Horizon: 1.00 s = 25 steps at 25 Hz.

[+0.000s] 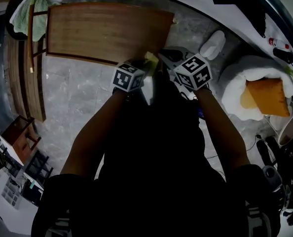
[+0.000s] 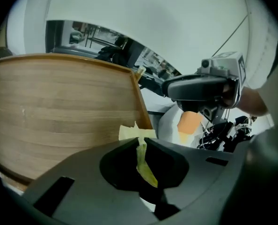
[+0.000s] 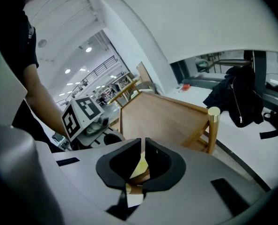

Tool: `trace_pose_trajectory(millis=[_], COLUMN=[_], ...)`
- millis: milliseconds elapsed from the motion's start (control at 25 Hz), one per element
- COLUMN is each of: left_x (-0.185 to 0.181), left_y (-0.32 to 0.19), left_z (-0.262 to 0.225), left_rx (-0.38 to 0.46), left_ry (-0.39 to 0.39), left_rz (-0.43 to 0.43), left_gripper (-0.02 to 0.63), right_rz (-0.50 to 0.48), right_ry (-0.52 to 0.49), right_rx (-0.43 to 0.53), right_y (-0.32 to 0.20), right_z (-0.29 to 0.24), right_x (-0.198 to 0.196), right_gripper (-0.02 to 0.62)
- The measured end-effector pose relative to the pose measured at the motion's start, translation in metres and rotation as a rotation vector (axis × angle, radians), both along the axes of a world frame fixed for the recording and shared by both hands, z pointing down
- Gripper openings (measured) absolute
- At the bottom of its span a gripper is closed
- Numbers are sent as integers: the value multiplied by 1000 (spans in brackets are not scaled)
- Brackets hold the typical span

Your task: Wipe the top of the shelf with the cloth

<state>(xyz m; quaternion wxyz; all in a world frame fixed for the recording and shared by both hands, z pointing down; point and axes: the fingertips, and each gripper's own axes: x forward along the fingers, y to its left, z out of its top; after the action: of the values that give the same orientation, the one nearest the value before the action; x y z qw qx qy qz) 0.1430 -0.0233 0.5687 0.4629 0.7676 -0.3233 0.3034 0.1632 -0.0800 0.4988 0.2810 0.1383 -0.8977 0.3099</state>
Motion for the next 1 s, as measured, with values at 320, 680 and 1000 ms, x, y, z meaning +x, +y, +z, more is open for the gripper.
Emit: trace_pose_trajectory(millis=[320,680,1000], left_x=[-1,-21,-66], left_y=[-1,-5,-16], left_z=[12,13,17], left_rx=[39,50,45], left_ry=[-48,-49,-81], left_rz=[7,44,36], left_gripper=[31,31,29], right_rz=[42,50,54], right_ry=[14,65,119], right_rx=[-28,-58,-80], right_y=[5,10,9], right_z=[6,17,22], right_x=[-12,-37,-61], right_gripper=[28,28,28])
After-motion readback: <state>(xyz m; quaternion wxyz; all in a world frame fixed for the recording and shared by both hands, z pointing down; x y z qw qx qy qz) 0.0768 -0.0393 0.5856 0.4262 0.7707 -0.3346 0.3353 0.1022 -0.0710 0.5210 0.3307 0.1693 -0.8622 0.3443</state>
